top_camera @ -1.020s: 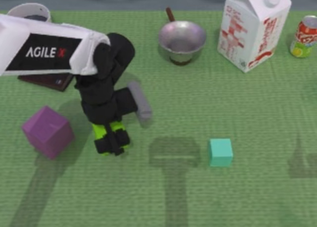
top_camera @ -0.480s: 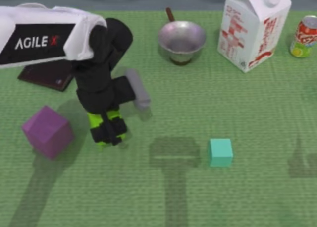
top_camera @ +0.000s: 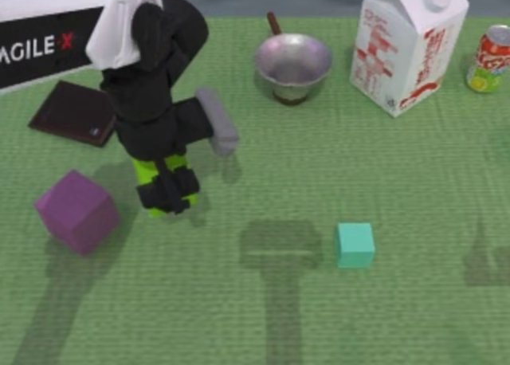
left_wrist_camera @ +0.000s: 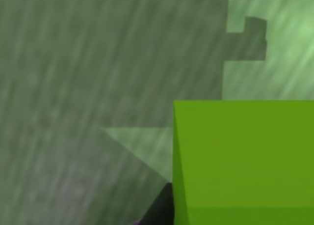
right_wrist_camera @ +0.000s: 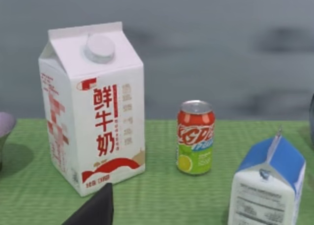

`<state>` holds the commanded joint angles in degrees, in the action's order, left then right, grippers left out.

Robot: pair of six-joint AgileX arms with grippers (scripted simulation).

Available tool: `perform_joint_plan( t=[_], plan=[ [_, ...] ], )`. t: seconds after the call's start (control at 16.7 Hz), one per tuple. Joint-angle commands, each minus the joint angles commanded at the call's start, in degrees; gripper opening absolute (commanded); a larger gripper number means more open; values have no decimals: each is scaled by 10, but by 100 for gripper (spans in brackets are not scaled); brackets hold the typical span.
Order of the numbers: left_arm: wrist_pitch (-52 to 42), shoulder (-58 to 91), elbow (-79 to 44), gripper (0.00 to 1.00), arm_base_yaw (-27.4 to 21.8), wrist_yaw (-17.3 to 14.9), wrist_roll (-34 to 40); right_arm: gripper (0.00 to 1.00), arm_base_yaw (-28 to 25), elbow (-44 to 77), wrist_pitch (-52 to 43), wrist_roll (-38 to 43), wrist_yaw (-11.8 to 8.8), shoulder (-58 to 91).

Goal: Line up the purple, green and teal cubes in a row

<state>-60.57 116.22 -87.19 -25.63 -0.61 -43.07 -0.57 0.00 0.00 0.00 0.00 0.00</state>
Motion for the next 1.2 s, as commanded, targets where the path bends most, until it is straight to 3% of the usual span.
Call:
perform_joint_plan(
  t=[0.24, 0.66, 1.2],
  plan=[
    [-20, 20, -40, 0, -35, -1, -6, 100, 0, 0, 0, 0, 0, 0],
    [-91, 87, -179, 0, -173, -4, -34, 100, 0, 0, 0, 0, 0, 0],
    [-53, 100, -159, 0, -180, -4, -32, 100, 0, 0, 0, 0, 0, 0]
  ],
)
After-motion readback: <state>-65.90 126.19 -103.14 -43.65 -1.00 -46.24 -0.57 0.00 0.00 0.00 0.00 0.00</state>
